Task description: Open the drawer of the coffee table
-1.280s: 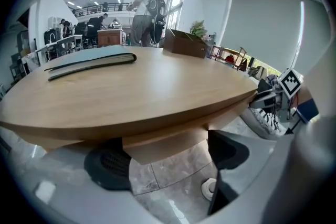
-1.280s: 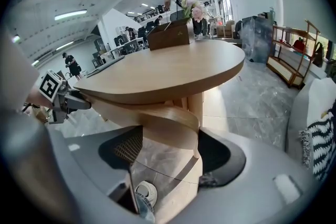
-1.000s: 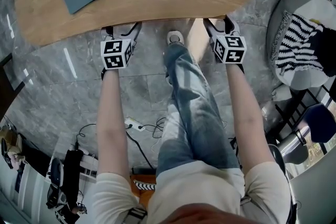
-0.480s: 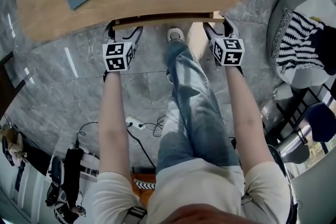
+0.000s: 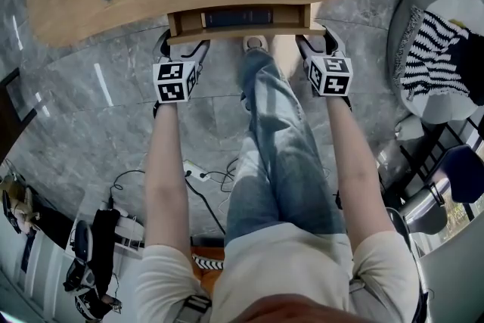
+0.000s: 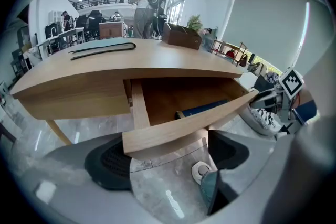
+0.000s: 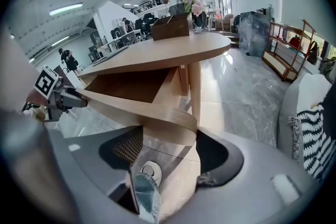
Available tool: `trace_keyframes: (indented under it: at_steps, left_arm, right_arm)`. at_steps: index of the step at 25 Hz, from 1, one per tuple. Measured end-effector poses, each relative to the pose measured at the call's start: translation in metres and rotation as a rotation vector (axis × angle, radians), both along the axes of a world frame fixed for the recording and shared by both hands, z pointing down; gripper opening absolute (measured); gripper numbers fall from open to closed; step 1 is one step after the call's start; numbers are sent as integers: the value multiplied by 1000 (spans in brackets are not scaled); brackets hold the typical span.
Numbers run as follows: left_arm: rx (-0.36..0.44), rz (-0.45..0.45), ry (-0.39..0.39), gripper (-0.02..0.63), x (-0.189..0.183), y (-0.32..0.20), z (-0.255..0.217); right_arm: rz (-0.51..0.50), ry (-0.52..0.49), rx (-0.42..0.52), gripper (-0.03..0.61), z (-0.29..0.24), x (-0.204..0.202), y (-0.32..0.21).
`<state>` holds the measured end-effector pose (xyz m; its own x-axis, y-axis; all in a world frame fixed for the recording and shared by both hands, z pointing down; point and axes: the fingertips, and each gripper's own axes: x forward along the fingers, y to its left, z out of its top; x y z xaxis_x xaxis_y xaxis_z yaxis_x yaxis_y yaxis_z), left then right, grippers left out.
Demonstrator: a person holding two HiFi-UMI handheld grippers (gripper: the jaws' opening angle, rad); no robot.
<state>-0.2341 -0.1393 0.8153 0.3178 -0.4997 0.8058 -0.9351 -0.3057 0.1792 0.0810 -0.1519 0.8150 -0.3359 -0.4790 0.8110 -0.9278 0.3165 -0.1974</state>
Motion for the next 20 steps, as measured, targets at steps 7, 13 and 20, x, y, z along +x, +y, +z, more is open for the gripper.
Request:
trace_keyframes:
  at_steps: [7,13,20]
  left_arm:
    - [-8,-1,0,449,2,26,1]
    - [-18,-1,0,449,4,50,2]
    - [-32,8,-5,449,6,74,2]
  right_arm:
    - [1,8,-15,314,1,3,25]
    - [4,13,-30,314,2,5,50]
    - [14,13,-39,314,3,6,76]
